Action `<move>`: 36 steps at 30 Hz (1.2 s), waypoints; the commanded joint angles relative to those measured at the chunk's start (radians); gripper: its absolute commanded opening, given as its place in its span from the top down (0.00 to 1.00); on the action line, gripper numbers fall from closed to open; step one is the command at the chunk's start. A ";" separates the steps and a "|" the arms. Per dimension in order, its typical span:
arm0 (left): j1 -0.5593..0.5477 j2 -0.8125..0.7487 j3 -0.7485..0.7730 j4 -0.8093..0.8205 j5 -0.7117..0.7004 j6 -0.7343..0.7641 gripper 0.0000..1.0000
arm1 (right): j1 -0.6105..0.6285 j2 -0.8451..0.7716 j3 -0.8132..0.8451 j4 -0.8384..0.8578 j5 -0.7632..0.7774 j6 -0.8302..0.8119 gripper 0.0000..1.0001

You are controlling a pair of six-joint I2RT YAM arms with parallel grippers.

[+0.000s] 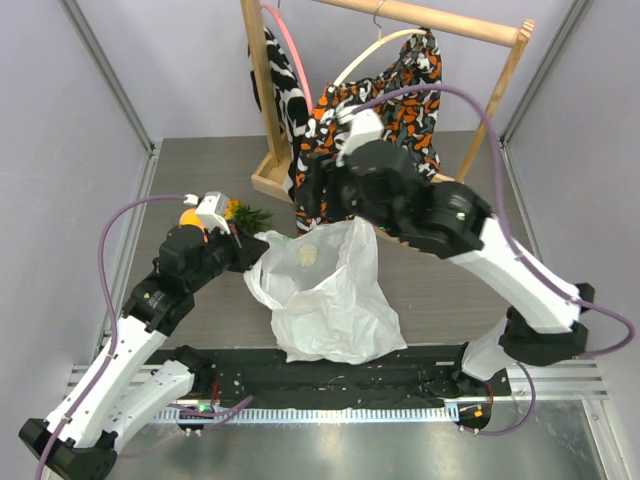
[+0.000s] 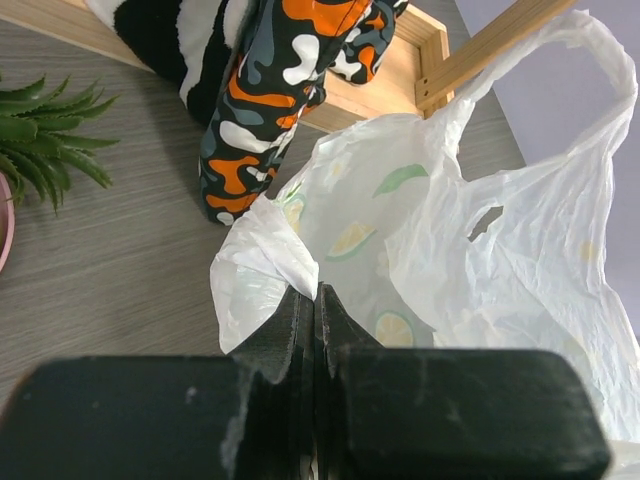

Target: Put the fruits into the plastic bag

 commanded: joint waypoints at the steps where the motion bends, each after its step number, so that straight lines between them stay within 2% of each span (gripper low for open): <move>1: -0.002 -0.002 0.047 0.036 0.001 0.023 1.00 | 0.024 0.108 -0.024 0.003 -0.085 0.016 0.37; 5: -0.002 -0.009 0.060 0.030 -0.025 0.025 1.00 | 0.018 0.166 -0.110 -0.086 -0.155 0.098 0.41; 9: -0.002 -0.010 0.071 0.030 -0.040 0.028 1.00 | 0.015 0.237 -0.173 -0.255 -0.215 0.131 0.46; 12: -0.002 -0.025 0.074 0.027 -0.091 0.026 1.00 | 0.016 0.222 -0.266 -0.339 -0.243 0.145 0.47; 14: -0.002 -0.033 0.076 0.023 -0.126 0.026 1.00 | 0.016 0.191 -0.383 -0.338 -0.307 0.150 0.47; 15: -0.002 -0.036 0.076 0.023 -0.126 0.025 1.00 | 0.013 0.174 -0.427 -0.320 -0.339 0.148 0.46; 19: -0.002 -0.052 0.073 0.020 -0.200 0.011 1.00 | 0.012 0.143 -0.717 -0.287 -0.421 0.145 0.25; 23: -0.002 -0.076 0.073 0.013 -0.255 0.006 1.00 | -0.017 0.145 -0.852 -0.249 -0.392 0.171 0.17; 27: -0.002 -0.093 0.079 0.006 -0.287 0.020 1.00 | -0.091 0.129 -0.872 -0.201 -0.346 0.194 0.15; 30: -0.002 -0.087 0.096 0.007 -0.286 0.026 1.00 | -0.161 0.141 -0.807 -0.159 -0.321 0.181 0.15; 36: 0.001 -0.049 0.180 0.024 -0.317 0.085 1.00 | -0.229 0.266 -0.489 -0.162 -0.122 0.122 0.14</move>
